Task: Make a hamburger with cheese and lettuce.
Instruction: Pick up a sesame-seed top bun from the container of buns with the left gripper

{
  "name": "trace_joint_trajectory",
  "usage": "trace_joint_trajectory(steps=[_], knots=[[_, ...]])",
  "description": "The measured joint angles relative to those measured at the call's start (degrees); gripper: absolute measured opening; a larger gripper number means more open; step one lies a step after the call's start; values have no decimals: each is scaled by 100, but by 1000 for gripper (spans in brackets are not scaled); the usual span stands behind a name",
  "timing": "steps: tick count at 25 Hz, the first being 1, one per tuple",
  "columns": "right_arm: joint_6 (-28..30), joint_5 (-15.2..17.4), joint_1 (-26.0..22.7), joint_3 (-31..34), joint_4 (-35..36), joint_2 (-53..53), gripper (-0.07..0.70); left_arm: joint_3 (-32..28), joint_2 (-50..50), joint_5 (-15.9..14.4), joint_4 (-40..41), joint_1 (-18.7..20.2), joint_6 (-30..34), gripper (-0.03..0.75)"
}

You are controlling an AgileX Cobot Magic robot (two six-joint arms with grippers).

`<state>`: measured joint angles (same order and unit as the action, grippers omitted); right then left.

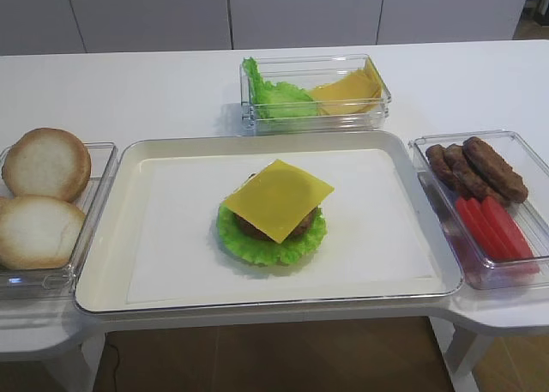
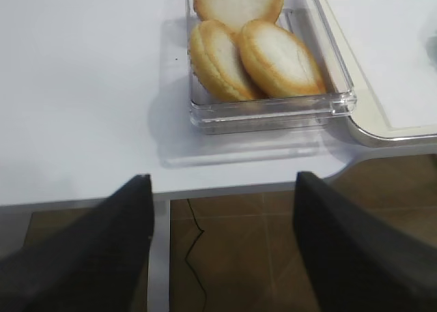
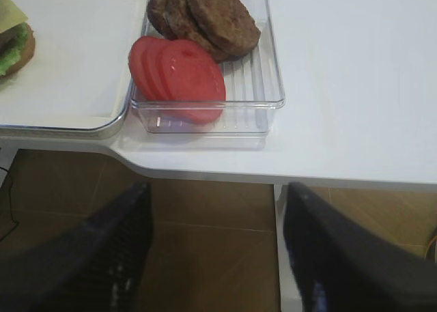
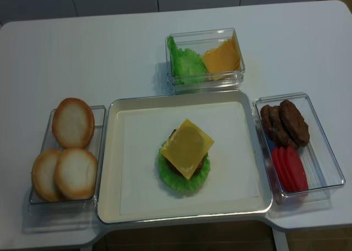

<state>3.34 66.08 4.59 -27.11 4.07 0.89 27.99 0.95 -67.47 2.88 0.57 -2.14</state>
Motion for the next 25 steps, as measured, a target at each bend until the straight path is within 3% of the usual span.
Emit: trace_joint_trajectory(steps=[25], knots=[[0, 0, 0, 0, 0, 0, 457, 0, 0, 0, -11, 0, 0, 469]])
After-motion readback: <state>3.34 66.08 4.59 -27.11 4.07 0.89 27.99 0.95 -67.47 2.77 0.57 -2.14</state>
